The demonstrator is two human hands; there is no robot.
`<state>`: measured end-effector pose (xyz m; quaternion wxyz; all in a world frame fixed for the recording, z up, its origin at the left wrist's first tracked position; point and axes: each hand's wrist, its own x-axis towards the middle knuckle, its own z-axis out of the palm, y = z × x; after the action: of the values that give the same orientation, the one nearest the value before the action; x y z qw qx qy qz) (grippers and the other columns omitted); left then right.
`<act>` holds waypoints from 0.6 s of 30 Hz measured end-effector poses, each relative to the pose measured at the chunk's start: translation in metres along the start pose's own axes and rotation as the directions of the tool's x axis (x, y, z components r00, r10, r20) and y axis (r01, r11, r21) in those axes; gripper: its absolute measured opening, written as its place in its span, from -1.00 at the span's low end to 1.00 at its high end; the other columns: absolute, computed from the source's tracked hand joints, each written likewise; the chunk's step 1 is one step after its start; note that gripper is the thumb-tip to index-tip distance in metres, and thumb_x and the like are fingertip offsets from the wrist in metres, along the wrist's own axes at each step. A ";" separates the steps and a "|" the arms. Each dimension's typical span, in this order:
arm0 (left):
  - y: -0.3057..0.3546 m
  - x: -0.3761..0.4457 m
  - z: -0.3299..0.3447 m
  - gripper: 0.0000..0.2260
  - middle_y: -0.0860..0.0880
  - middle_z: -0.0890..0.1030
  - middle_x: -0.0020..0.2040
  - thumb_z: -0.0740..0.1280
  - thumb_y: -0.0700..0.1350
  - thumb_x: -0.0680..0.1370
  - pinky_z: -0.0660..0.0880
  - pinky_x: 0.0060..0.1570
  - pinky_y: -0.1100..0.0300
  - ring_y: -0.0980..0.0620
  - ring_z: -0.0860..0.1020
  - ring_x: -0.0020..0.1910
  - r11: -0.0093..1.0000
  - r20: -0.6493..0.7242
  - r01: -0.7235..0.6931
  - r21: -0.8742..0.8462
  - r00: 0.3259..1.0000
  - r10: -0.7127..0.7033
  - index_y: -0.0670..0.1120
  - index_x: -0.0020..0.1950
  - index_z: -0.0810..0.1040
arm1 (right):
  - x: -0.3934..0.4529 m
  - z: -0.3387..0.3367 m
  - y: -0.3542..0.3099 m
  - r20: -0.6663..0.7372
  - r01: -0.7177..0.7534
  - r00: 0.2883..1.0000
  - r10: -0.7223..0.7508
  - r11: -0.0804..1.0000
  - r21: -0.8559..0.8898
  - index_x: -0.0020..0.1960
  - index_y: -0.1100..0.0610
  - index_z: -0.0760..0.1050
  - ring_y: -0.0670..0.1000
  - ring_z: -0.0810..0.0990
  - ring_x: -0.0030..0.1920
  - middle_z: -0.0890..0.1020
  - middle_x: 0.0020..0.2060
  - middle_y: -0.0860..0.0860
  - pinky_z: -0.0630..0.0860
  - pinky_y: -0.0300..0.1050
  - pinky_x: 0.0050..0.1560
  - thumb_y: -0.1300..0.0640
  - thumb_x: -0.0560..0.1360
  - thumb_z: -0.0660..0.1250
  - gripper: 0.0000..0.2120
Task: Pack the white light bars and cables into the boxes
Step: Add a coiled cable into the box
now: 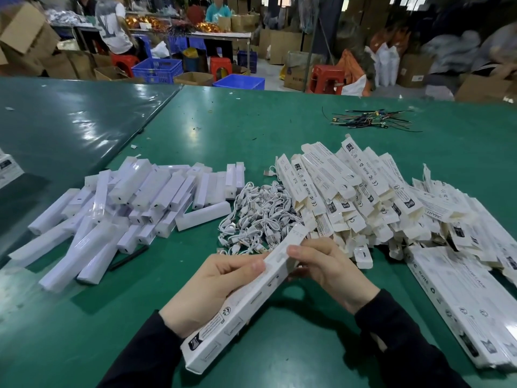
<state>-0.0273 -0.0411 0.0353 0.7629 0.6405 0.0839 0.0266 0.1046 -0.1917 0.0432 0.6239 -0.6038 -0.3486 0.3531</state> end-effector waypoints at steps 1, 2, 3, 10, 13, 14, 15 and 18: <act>-0.002 0.001 0.000 -0.70 -0.07 0.71 -0.07 0.35 0.02 0.40 0.48 -0.31 0.33 0.00 0.53 -0.24 1.000 -0.013 0.002 -0.004 1.000 -0.002 0.02 0.09 0.70 | 0.000 -0.002 0.001 0.007 -0.043 0.999 0.043 0.999 0.012 -0.34 0.10 0.69 -0.02 0.64 -0.22 0.69 -0.24 0.10 0.57 -0.20 -0.17 -0.13 0.26 0.41 -0.72; -0.003 0.002 0.000 -0.70 -0.10 0.71 -0.01 0.35 0.01 0.40 0.48 -0.28 0.31 -0.03 0.52 -0.19 1.000 -0.018 0.005 -0.014 1.000 -0.006 -0.01 0.09 0.70 | 0.001 -0.002 0.002 0.009 -0.069 0.998 0.069 0.998 0.007 -0.34 0.11 0.68 -0.01 0.63 -0.24 0.68 -0.25 0.12 0.58 -0.18 -0.18 -0.14 0.24 0.40 -0.70; -0.004 0.002 0.000 -0.70 -0.10 0.71 0.01 0.35 0.00 0.41 0.49 -0.25 0.30 -0.05 0.52 -0.16 1.000 -0.012 0.011 -0.022 1.000 -0.011 -0.02 0.09 0.70 | 0.001 -0.001 0.003 0.005 -0.076 0.997 0.076 0.997 -0.013 -0.35 0.10 0.68 -0.03 0.62 -0.27 0.67 -0.28 0.10 0.57 -0.19 -0.21 -0.16 0.25 0.39 -0.68; -0.002 0.002 -0.002 -0.75 -0.15 0.58 -0.33 0.40 0.04 0.51 0.46 -0.52 0.23 0.00 0.50 -0.51 0.998 -0.026 0.020 -0.063 0.999 -0.021 -0.03 0.13 0.64 | 0.005 0.001 0.007 -0.358 0.128 0.925 -0.129 0.991 -0.026 -0.07 0.03 0.62 0.01 0.69 -0.24 0.71 -0.15 0.00 0.63 -0.17 -0.20 -0.01 0.41 0.51 -0.83; 0.000 0.003 -0.010 -0.67 -0.17 0.58 -0.32 0.37 0.04 0.43 0.47 -0.56 0.21 -0.01 0.48 -0.51 0.987 -0.248 -0.008 -0.161 0.968 -0.032 -0.14 0.09 0.61 | -0.001 -0.017 0.008 -0.469 0.046 0.815 -0.339 0.846 -0.531 -0.14 -0.04 0.58 -0.13 0.63 -0.17 0.66 -0.17 -0.14 0.55 -0.23 -0.12 -0.08 0.41 0.46 -0.86; 0.000 0.004 -0.011 -0.66 -0.17 0.58 -0.32 0.37 0.03 0.42 0.48 -0.55 0.20 -0.01 0.49 -0.51 0.981 -0.311 -0.025 -0.191 0.950 -0.037 -0.16 0.08 0.59 | -0.002 -0.023 0.010 -0.364 -0.031 0.858 -0.363 0.670 -0.742 -0.18 -0.07 0.58 -0.17 0.58 -0.09 0.62 -0.16 -0.20 0.48 -0.20 0.02 -0.15 0.38 0.44 -0.83; -0.001 0.005 -0.012 -0.67 -0.16 0.58 -0.33 0.37 0.02 0.44 0.50 -0.54 0.19 -0.01 0.49 -0.50 0.976 -0.365 -0.035 -0.213 0.930 -0.046 -0.17 0.09 0.58 | -0.003 -0.025 0.013 -0.247 -0.071 0.911 -0.331 0.464 -0.883 -0.19 -0.09 0.57 -0.17 0.50 0.01 0.57 -0.09 -0.25 0.36 -0.12 0.18 -0.24 0.34 0.41 -0.77; -0.005 0.007 -0.012 -0.80 -0.10 0.55 -0.37 0.37 -0.05 0.53 0.50 -0.52 0.18 -0.02 0.49 -0.50 0.973 -0.457 -0.038 -0.227 0.886 -0.071 -0.11 0.11 0.57 | 0.000 -0.025 0.020 -0.142 -0.117 0.977 -0.161 0.156 -0.981 -0.10 -0.16 0.43 -0.13 0.38 0.12 0.46 0.00 -0.23 0.03 -0.10 0.26 -0.34 0.33 0.34 -0.69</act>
<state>-0.0226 -0.0288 0.0274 0.7898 0.5226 0.2650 0.1814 0.1254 -0.2039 0.0229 0.1199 -0.8923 -0.4338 -0.0342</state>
